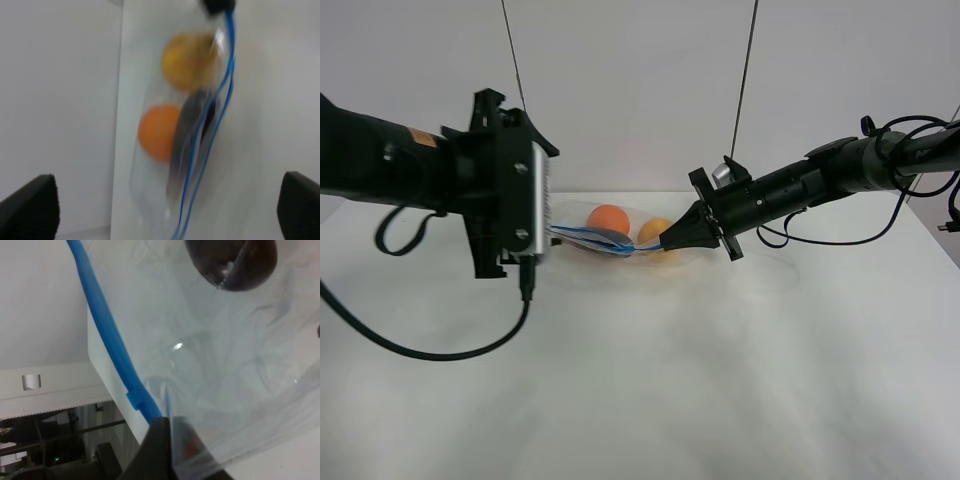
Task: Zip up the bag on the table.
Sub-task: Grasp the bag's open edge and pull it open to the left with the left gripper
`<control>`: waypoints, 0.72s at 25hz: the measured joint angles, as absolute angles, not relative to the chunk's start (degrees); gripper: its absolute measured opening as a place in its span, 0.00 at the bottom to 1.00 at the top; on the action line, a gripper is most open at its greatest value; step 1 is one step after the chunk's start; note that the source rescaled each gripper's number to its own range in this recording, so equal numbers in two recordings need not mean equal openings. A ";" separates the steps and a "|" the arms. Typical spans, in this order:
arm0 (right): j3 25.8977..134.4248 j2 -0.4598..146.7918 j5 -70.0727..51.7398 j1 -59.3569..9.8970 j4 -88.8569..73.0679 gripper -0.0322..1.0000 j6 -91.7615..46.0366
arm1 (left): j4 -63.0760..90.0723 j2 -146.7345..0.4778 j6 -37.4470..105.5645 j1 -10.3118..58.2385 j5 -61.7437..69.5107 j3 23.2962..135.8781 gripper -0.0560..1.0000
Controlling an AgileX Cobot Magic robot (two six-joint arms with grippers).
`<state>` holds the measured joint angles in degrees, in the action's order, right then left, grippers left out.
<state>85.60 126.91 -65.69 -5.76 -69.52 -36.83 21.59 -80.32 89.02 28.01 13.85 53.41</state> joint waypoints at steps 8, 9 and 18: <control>85.60 126.91 -65.69 -5.76 -69.42 0.03 -36.59 | 21.63 -93.92 89.10 35.70 -1.15 53.41 1.00; 85.60 126.91 -65.69 -5.76 -69.41 0.03 -36.59 | 21.63 -95.70 89.14 35.90 -2.80 53.41 1.00; 85.60 126.91 -65.69 -5.76 -69.35 0.03 -36.59 | 21.44 -106.13 88.49 36.09 -16.47 53.41 1.00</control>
<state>85.60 126.91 -65.69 -5.76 -69.35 -36.59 21.44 -106.13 88.49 36.09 -16.47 53.41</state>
